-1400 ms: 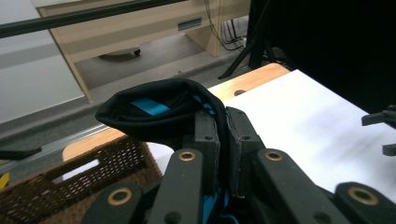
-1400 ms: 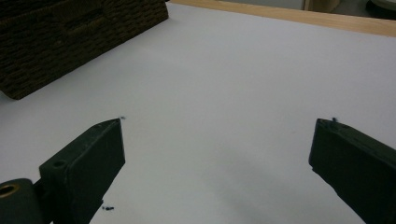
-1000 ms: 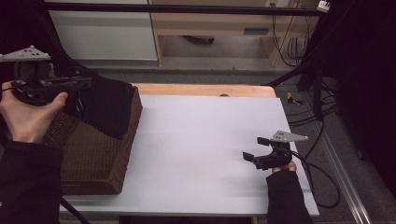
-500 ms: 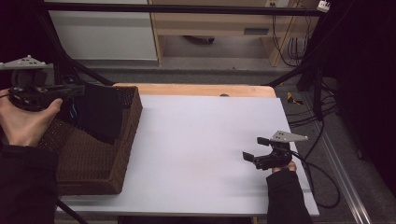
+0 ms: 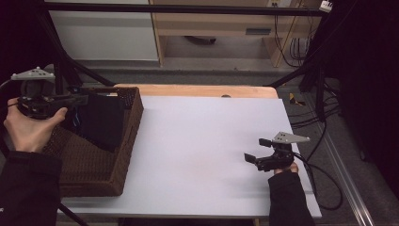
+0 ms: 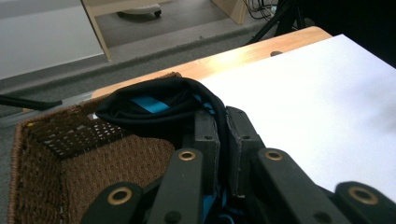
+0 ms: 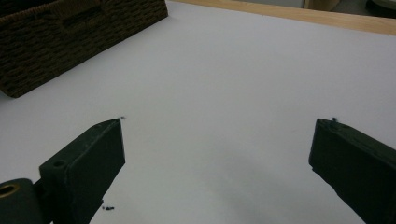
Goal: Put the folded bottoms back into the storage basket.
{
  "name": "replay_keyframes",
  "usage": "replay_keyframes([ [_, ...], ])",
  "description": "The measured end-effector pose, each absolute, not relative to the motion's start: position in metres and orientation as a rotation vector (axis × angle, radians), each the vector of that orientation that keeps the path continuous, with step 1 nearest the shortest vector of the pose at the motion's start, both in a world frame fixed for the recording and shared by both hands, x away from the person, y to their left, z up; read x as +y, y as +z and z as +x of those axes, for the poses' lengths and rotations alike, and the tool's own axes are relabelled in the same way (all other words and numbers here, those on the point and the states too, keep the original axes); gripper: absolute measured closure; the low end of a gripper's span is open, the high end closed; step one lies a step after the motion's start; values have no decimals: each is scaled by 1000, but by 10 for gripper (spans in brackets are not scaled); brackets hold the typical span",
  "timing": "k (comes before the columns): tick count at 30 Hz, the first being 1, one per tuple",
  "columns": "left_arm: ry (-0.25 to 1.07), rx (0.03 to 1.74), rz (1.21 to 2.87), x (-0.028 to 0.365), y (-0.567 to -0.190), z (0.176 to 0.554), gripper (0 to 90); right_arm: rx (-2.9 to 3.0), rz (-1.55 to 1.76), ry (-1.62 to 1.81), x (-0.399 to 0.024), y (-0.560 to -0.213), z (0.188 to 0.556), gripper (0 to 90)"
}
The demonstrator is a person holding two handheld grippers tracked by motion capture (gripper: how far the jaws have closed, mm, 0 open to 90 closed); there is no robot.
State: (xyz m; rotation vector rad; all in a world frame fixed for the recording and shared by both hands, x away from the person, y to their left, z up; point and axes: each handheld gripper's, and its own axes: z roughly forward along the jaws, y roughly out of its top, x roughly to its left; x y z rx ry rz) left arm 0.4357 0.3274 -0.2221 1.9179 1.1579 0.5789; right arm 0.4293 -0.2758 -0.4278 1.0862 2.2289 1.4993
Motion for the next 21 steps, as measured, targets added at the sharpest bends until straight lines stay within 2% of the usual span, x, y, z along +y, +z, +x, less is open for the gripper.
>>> replay_keyframes([
  [21,521,1191,1953,331,-261,448,843,2230,1087,1498,-276,-428,429,36],
])
